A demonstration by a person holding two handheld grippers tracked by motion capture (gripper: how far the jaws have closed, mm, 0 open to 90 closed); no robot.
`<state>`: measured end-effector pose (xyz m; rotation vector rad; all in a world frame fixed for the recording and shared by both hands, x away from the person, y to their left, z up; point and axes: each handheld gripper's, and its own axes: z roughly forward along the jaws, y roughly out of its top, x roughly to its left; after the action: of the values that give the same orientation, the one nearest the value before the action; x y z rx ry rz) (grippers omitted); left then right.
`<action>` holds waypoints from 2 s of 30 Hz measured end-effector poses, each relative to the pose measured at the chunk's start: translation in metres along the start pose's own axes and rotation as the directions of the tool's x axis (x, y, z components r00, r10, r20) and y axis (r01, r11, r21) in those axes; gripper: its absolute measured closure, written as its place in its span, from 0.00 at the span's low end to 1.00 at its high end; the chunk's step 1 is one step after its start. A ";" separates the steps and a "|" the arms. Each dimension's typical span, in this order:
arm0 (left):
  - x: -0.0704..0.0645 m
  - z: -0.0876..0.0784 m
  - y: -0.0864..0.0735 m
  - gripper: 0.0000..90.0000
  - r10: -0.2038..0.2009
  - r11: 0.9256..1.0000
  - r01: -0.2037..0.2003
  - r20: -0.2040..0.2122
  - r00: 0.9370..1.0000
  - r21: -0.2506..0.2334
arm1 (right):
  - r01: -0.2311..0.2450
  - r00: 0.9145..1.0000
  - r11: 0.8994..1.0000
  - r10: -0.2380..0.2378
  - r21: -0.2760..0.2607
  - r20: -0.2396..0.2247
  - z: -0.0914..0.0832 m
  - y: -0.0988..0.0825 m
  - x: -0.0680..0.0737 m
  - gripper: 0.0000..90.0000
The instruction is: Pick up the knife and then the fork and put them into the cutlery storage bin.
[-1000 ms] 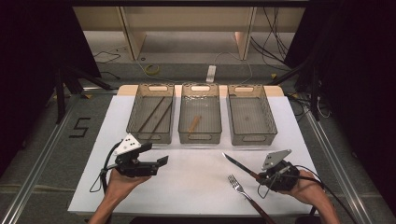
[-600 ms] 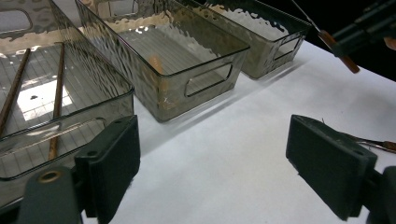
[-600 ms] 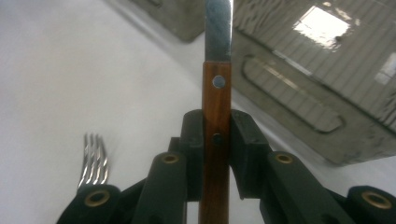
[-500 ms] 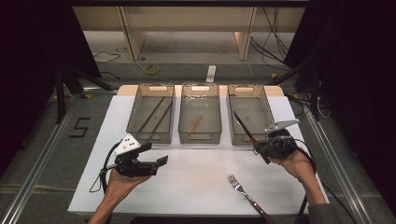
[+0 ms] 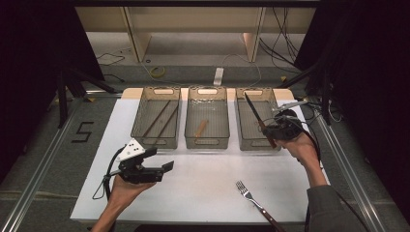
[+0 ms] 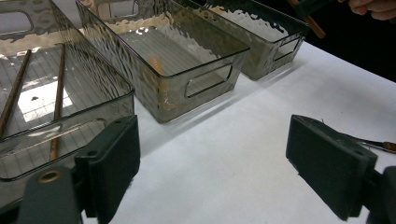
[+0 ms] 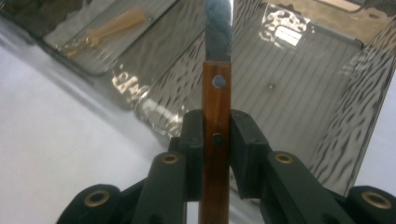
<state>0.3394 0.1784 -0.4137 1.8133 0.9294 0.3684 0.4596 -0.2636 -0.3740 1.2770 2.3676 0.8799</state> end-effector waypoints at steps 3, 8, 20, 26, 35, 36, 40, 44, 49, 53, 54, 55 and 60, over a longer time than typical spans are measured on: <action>0.000 0.000 0.000 0.19 0.001 1.000 -0.001 0.000 1.000 -0.001 | -0.007 1.000 1.000 0.007 0.001 0.009 0.005 0.010 -0.001 0.85; 0.000 0.000 0.000 0.19 -0.005 1.000 0.005 0.000 1.000 -0.008 | -0.018 1.000 1.000 0.018 0.016 0.020 0.015 0.023 -0.002 0.85; 0.000 -0.001 0.000 0.19 0.001 1.000 -0.001 0.000 1.000 -0.004 | -0.101 0.995 0.994 0.100 0.037 0.015 0.036 0.034 -0.012 0.85; 0.000 -0.001 0.000 0.19 0.001 1.000 -0.001 0.002 1.000 -0.003 | -0.133 0.991 0.989 0.131 0.059 0.041 0.045 0.032 -0.016 0.85; 0.000 0.000 0.000 0.19 0.000 1.000 0.000 0.000 1.000 -0.002 | -0.166 0.985 0.982 0.162 0.085 0.051 0.054 0.031 -0.021 0.85; 0.000 0.000 0.000 0.19 0.000 1.000 0.000 0.000 1.000 0.000 | -0.168 0.985 0.982 0.164 0.087 0.051 0.055 0.030 -0.021 0.85; 0.000 0.000 0.000 0.19 0.000 1.000 0.000 0.001 1.000 -0.001 | -0.175 0.984 0.980 0.171 0.092 0.051 0.059 0.029 -0.021 0.85; 0.000 0.000 0.000 0.19 -0.001 1.000 0.001 0.001 1.000 -0.001 | -0.189 0.982 0.977 0.187 0.100 0.035 0.061 0.029 -0.020 0.71; 0.000 0.000 0.000 0.19 -0.002 1.000 0.002 0.001 1.000 -0.001 | -0.144 0.990 0.987 0.143 0.073 0.014 0.049 0.031 -0.013 0.60; 0.000 0.000 0.000 0.19 -0.002 1.000 0.002 0.000 1.000 0.001 | -0.087 0.996 0.994 0.088 0.069 -0.007 0.033 0.027 -0.001 0.51; 0.000 0.000 0.000 0.19 -0.002 1.000 0.002 0.001 1.000 0.001 | -0.064 0.998 0.995 0.066 0.071 -0.016 0.029 0.024 0.003 0.48; 0.000 0.000 0.000 0.19 -0.001 1.000 0.001 0.000 1.000 0.003 | -0.041 0.999 0.996 0.043 0.078 -0.029 0.025 0.021 0.007 0.46; 0.000 0.000 0.000 0.19 0.000 1.000 0.000 -0.003 1.000 0.002 | 0.018 0.998 0.996 -0.012 0.088 -0.067 0.012 0.003 0.022 0.42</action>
<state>0.3394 0.1783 -0.4139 1.8148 0.9318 0.3700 0.4557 -0.2395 -0.3808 1.2799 2.4901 0.8341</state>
